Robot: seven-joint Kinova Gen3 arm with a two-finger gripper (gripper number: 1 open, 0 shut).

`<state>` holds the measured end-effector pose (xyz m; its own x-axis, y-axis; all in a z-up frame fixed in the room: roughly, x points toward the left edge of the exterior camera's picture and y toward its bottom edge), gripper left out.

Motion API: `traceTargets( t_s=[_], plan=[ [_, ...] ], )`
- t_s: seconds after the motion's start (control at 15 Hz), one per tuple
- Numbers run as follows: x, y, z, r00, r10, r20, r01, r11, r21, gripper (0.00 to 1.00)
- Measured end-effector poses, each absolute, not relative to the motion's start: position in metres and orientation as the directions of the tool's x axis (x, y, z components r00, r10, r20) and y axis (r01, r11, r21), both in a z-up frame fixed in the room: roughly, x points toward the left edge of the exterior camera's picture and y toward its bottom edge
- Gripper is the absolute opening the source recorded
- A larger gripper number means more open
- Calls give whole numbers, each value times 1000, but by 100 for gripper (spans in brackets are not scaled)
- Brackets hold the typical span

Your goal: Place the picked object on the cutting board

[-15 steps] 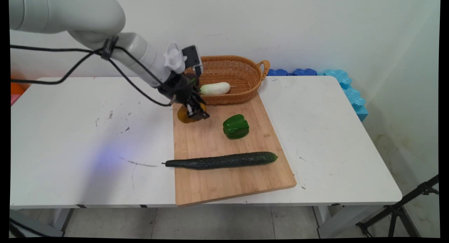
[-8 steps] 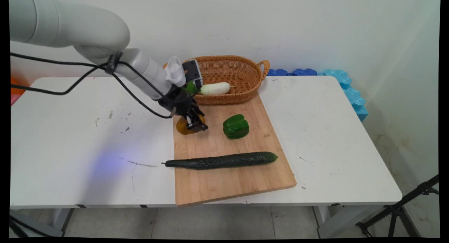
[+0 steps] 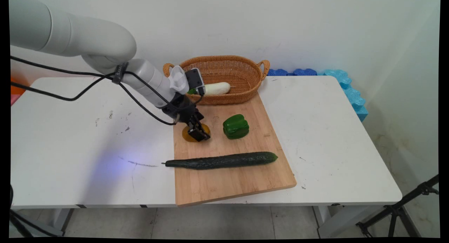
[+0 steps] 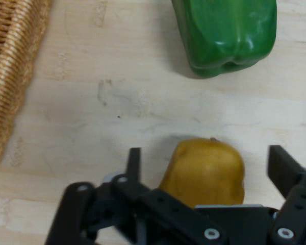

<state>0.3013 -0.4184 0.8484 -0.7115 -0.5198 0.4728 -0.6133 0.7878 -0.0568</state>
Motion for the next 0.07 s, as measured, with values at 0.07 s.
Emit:
traceTargets(
  t_s=[0.07],
  plan=[
    [301, -419, 847, -709, -522, 474, -615, 787, -53, 100]
  ],
)
